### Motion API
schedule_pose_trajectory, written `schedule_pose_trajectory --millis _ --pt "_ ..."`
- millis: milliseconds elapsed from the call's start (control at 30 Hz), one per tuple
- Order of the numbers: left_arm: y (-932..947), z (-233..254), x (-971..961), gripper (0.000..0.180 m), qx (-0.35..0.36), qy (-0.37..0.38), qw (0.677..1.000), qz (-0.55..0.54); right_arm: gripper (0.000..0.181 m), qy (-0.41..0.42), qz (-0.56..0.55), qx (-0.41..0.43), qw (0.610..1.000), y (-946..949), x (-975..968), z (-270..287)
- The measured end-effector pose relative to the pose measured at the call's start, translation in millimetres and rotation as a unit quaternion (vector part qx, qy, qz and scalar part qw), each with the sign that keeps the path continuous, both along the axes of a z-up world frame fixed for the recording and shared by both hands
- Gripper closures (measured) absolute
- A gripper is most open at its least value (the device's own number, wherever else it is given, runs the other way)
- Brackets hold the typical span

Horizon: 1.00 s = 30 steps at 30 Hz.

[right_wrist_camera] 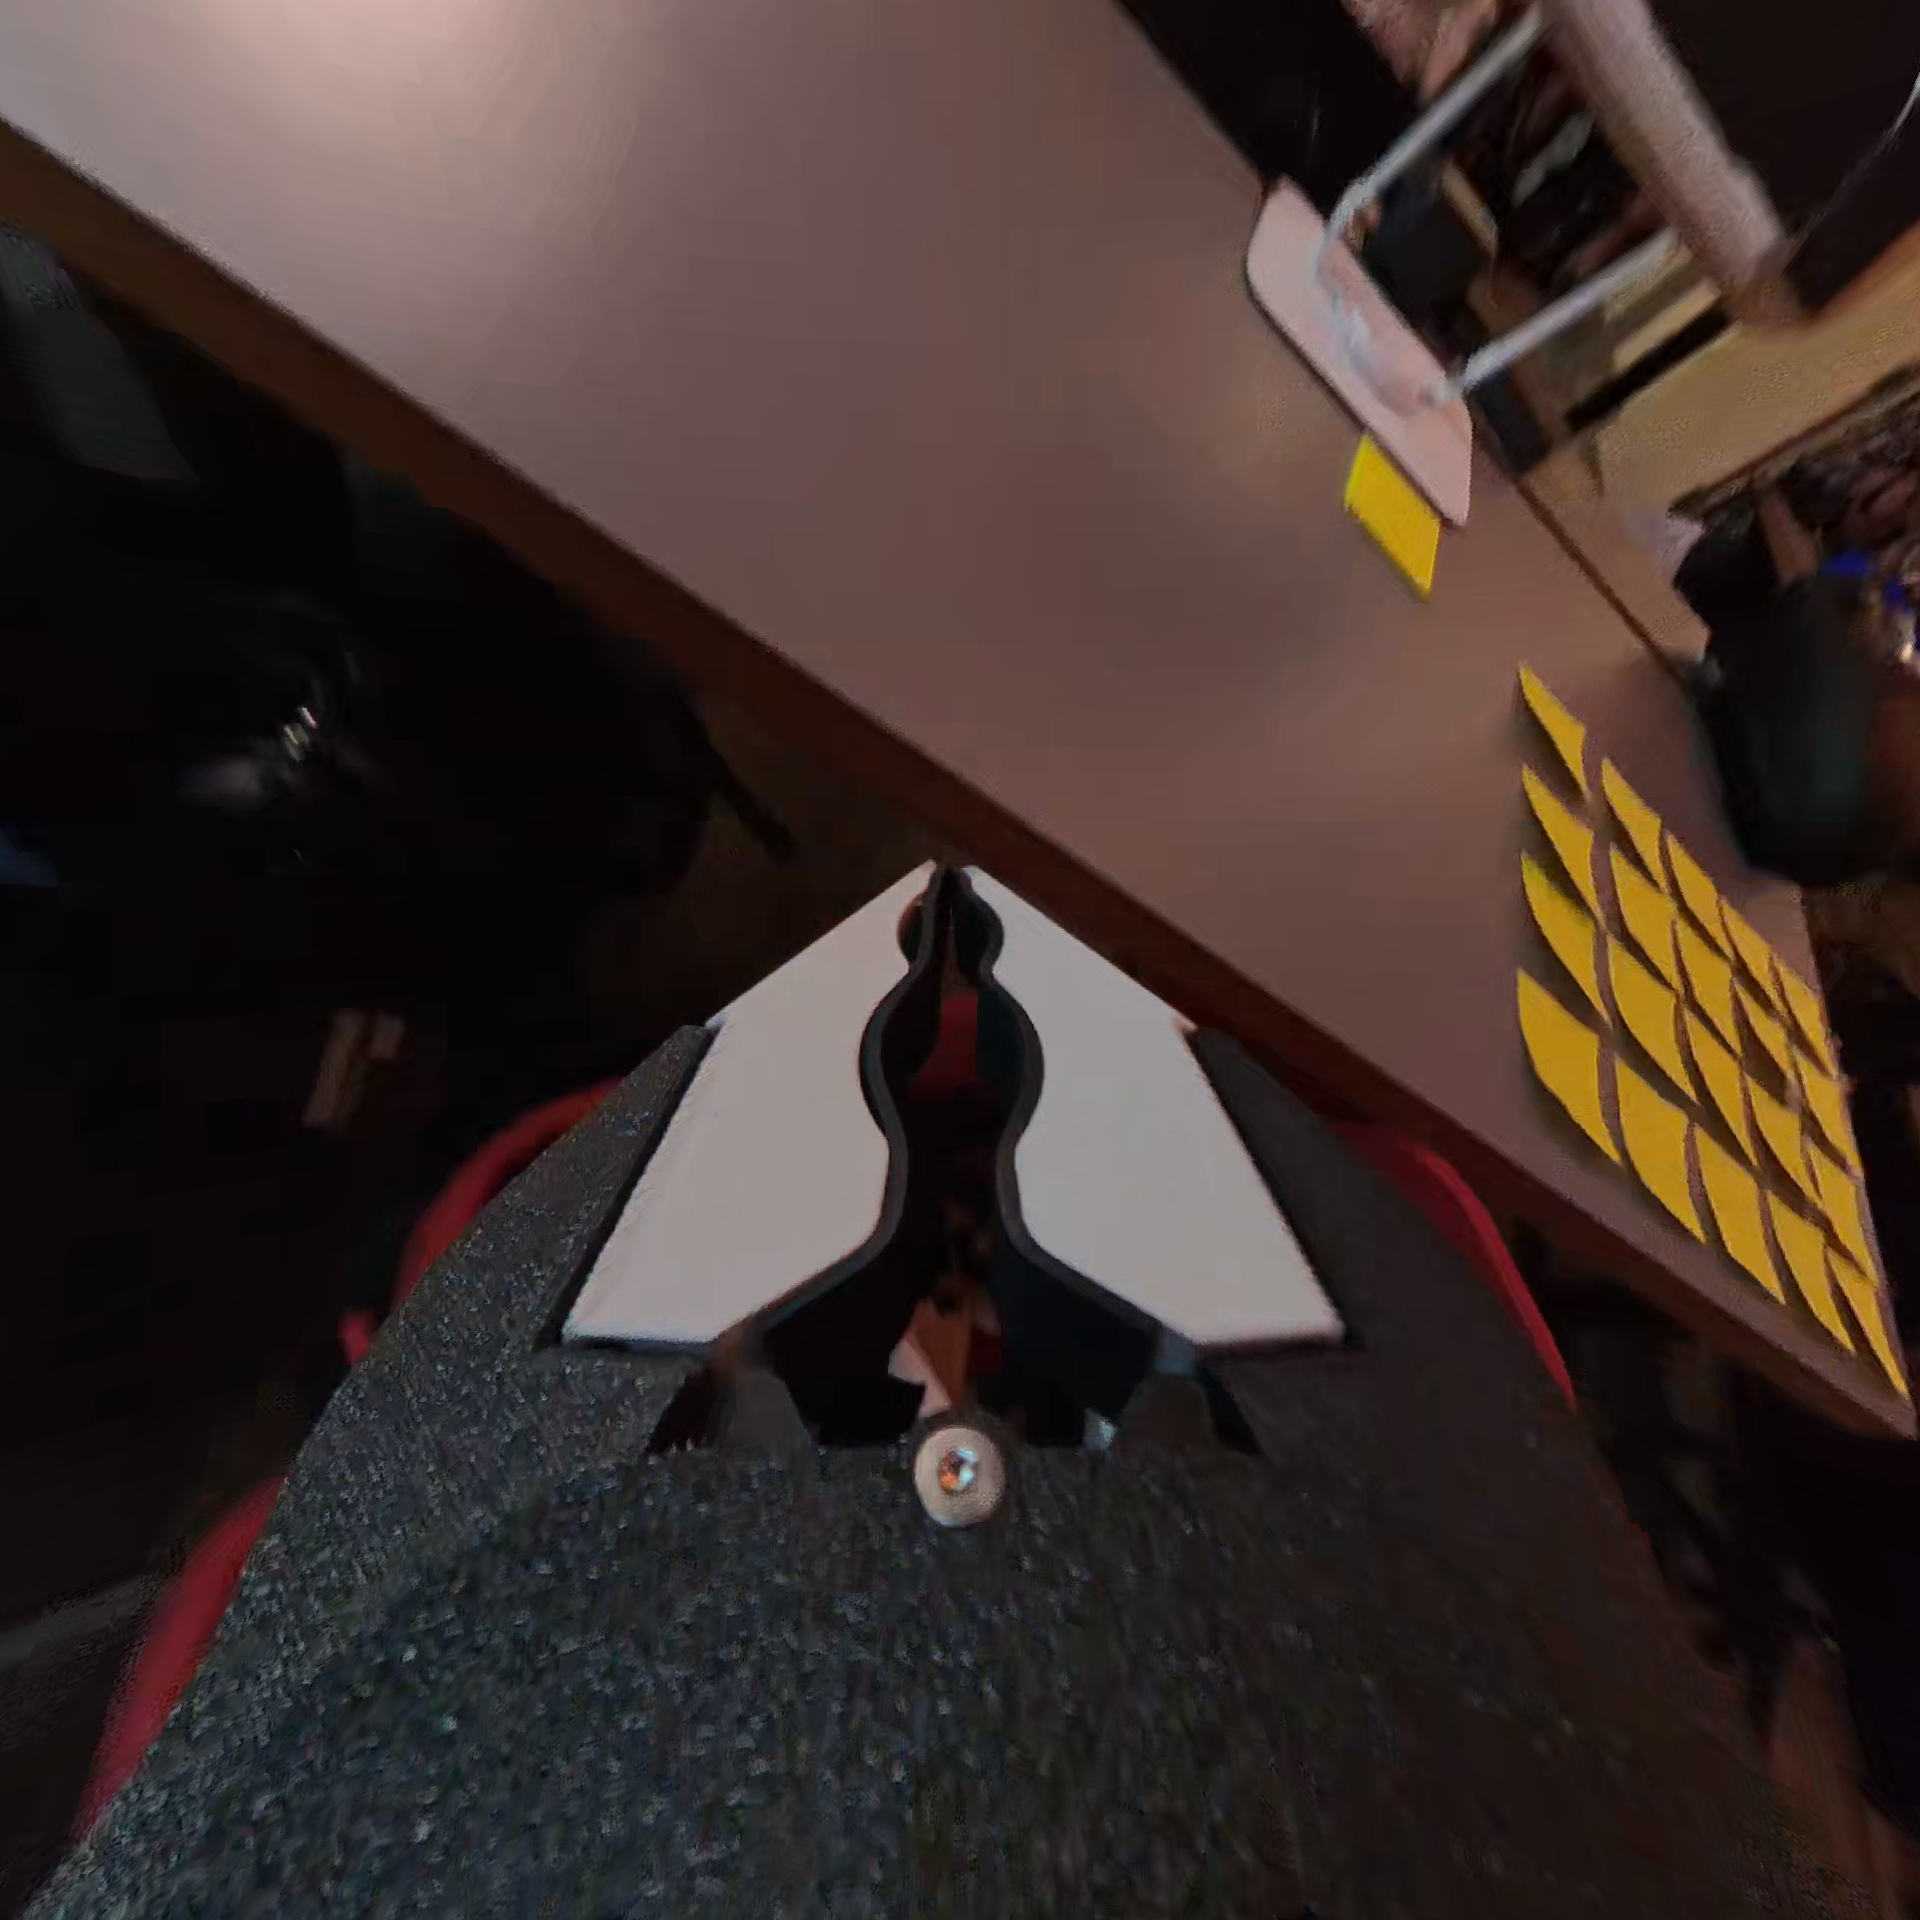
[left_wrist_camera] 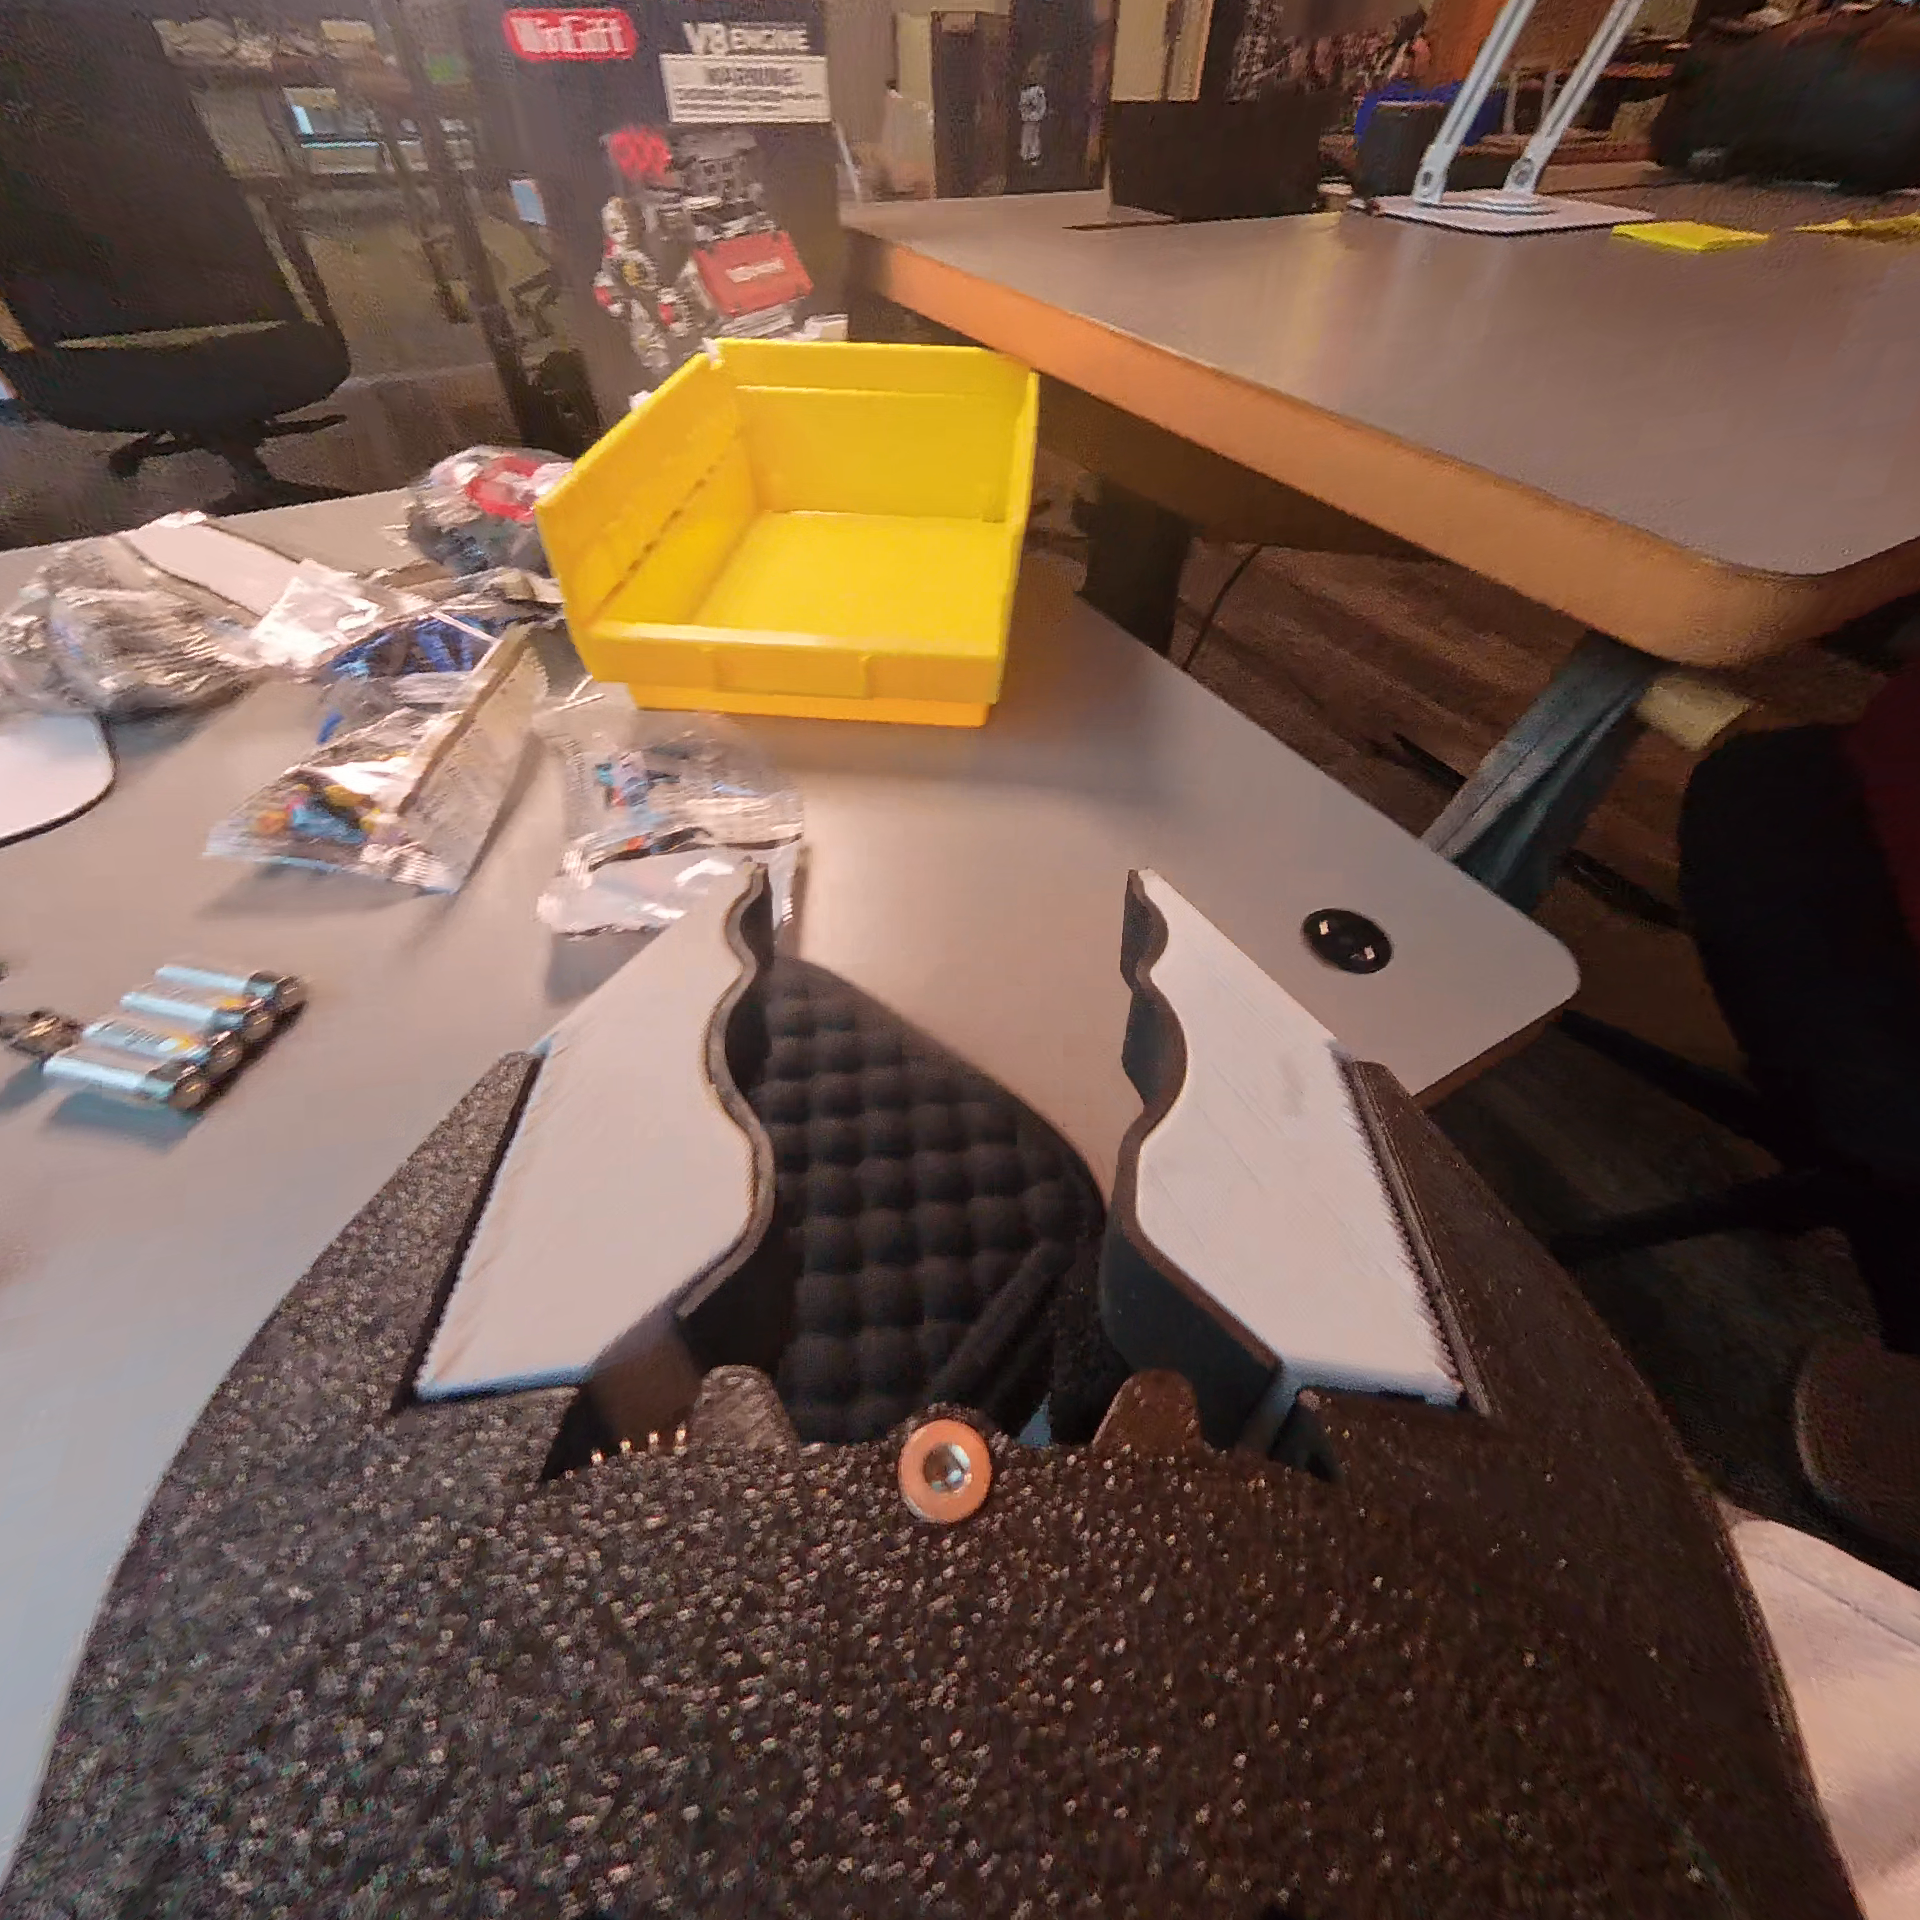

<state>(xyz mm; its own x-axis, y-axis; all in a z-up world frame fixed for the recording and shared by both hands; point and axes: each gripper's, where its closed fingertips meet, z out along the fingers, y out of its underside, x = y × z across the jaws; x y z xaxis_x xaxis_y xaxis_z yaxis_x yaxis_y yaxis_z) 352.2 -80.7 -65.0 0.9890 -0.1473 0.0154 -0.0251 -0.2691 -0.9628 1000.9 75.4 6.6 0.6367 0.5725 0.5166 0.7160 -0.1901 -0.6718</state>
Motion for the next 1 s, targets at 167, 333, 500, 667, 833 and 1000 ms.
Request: schedule_pose_trajectory --millis 167,333,500,667,833,1000 --pt "27.1 13.3 59.4 0.113 0.001 0.032 0.999 -0.013 0.165 -0.073 -0.073 -0.184 0.977 16.6 159.7 -110.2" --pt "33.1 12.3 90.1 0.113 -0.015 0.062 0.998 -0.008 0.155 -0.225 -0.11 -0.38 0.891 0.1 278.3 -240.5" --pt "26.7 6.1 87.8 0.114 -0.029 0.071 0.997 0.019 0.145 -0.275 -0.071 -0.451 0.846 -10.4 284.4 -297.1" --pt "19.9 3.8 84.5 0.113 -0.031 0.068 0.997 0.026 0.171 -0.309 -0.064 -0.461 0.829 -6.6 284.3 -325.6" --pt "6.9 8.0 71.2 0.114 -0.019 0.069 0.997 0.026 0.173 -0.264 -0.1 -0.43 0.858 -8.8 268.6 -274.2" --pt "-9.2 1.8 53.3 0.116 -0.013 0.033 0.999 -0.006 0.173 -0.232 -0.131 -0.373 0.889 -38.9 228.2 -133.1"
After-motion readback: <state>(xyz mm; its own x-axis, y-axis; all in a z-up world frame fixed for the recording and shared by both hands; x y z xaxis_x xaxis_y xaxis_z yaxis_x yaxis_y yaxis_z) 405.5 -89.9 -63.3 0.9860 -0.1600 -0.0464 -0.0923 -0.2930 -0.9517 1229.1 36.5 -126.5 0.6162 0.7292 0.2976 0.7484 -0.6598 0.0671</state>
